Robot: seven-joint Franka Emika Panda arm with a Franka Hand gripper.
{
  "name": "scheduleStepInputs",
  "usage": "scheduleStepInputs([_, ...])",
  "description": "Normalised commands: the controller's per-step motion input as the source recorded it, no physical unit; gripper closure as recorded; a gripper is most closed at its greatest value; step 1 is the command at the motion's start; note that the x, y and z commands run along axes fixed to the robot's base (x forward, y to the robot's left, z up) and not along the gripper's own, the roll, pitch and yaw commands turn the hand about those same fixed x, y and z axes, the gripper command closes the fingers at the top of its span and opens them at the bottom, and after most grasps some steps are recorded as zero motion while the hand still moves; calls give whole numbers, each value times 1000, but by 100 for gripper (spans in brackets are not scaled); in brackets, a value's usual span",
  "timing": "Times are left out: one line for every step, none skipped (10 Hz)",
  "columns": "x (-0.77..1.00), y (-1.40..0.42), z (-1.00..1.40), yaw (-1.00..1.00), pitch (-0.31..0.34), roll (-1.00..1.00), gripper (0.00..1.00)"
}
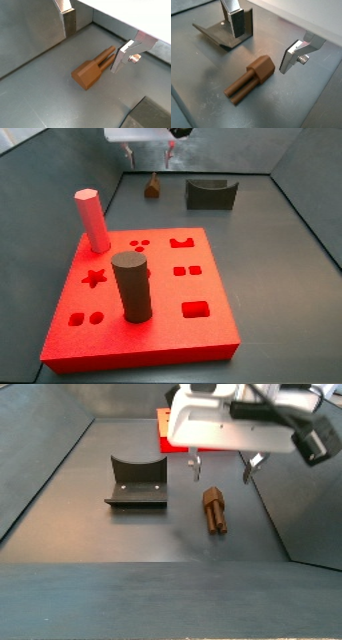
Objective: Pick up the 3 prong object. Move up. Rotate the 3 prong object. Place the 3 prong object on the fixture. Regrasp the 3 prong object. Move to above the board. Insert the 3 prong object.
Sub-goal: Rotate the 3 prong object.
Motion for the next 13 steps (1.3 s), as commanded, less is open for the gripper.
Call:
scheduleStepInputs([25,21,-1000,-40,-18,40,0])
scheduleStepInputs([32,26,-1000,-35,-16,51,0])
scheduleStepInputs([41,30,-1000,-29,-14,63,0])
scheduleStepInputs([43,29,-891,-27,-10,74,0])
scheduleStepInputs([39,28,-739,-26,-11,88,0])
scheduleStepInputs([34,24,-631,-25,-16,98,0])
scheduleStepInputs([34,23,-526,-26,-23,110,0])
scheduleStepInputs([28,19,-425,-24,-22,119,0])
scheduleStepInputs([31,18,-292,-24,-17,130,0])
scheduleStepInputs([34,17,-197,-24,-19,139,0])
scheduleStepInputs([33,16,-167,-23,-17,141,0])
scheduleStepInputs([33,16,-167,-23,-17,141,0])
scheduleStepInputs([0,0,0,0,0,0,100])
